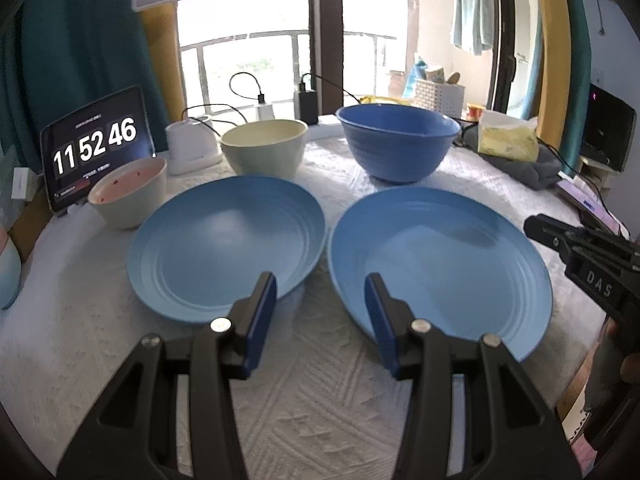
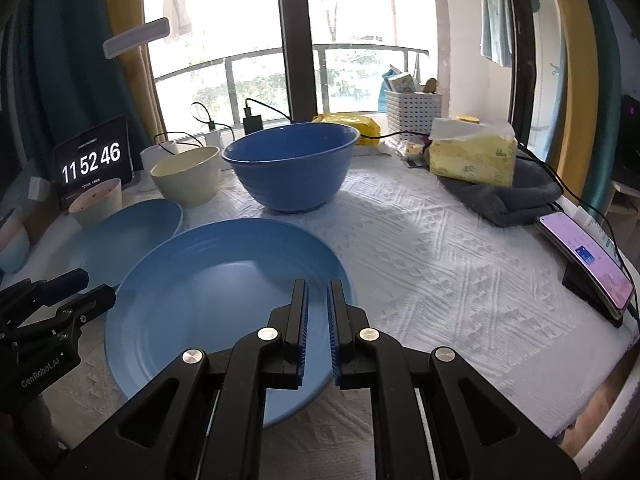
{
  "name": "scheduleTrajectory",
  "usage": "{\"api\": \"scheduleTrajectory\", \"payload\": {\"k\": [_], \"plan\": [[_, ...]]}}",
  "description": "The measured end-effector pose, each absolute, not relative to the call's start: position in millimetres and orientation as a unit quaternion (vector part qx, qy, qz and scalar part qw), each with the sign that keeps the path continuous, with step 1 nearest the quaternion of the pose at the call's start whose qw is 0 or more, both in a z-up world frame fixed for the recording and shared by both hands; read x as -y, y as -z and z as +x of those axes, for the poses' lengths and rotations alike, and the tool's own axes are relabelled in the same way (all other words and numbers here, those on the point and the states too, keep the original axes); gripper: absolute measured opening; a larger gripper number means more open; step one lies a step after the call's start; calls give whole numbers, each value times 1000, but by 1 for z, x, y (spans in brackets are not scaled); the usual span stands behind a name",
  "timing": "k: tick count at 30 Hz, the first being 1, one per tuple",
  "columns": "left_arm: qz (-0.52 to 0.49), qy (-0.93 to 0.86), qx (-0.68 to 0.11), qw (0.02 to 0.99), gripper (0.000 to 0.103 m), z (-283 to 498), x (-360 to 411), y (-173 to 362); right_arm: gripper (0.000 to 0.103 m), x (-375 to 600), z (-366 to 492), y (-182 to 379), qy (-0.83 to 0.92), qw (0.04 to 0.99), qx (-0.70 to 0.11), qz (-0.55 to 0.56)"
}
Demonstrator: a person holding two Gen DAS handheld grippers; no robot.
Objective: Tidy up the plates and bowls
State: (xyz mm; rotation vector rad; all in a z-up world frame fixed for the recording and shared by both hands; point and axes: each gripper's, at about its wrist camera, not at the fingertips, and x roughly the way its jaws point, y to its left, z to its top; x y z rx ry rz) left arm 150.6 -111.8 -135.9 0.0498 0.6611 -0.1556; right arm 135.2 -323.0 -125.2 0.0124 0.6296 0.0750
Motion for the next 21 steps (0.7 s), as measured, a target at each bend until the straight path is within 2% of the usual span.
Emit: {"api": "scheduleTrajectory", "payload": {"k": [21], "plan": [[-36,22,-330,943,48,152,52,144,12,277,141,116,-70,947,-313,-26]]}}
